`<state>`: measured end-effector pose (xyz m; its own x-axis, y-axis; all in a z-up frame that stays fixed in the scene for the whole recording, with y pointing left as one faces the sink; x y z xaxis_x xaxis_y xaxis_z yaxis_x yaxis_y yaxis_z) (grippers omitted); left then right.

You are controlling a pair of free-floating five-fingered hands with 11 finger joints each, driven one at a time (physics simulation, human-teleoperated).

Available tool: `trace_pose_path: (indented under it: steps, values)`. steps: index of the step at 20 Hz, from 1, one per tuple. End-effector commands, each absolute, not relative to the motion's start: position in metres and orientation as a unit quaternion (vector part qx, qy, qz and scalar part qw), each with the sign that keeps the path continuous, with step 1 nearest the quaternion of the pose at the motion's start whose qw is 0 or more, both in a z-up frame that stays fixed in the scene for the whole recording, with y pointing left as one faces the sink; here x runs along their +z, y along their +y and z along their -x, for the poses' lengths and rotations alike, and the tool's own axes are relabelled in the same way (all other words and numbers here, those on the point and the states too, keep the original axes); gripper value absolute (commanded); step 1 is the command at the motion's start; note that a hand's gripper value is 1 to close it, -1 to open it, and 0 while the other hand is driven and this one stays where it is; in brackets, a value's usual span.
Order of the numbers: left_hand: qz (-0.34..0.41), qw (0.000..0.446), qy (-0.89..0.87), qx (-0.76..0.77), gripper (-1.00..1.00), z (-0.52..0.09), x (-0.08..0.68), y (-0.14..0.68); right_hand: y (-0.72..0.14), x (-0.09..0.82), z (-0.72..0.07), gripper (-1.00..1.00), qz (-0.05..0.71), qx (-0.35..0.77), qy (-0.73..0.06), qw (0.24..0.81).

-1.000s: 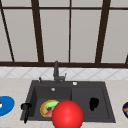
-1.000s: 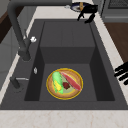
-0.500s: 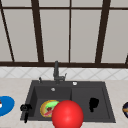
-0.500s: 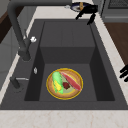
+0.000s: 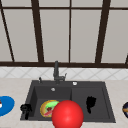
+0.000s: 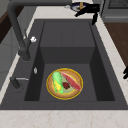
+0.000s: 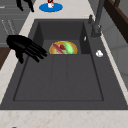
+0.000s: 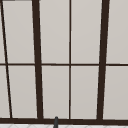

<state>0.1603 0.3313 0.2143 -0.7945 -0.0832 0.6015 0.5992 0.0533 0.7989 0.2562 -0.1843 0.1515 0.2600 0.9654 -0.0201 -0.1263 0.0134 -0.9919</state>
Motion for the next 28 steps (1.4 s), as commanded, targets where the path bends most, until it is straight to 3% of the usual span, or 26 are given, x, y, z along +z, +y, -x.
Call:
trace_pose_path:
  steps: [1,13,28]
  values:
    - [0.19,0.258,-0.678,-0.661,0.0,-0.16,0.214,0.331,-0.182,0.151,-0.255,-1.0,0.52,0.475,-0.405,0.583]
    - [0.186,0.257,-0.68,-0.661,0.0,-0.161,0.214,0.331,-0.123,0.132,-0.22,-1.0,0.528,0.51,-0.403,0.546]
    - [0.184,0.257,-0.681,-0.661,0.0,-0.161,0.214,0.331,-0.071,0.126,-0.204,-1.0,0.425,0.596,-0.429,0.529]
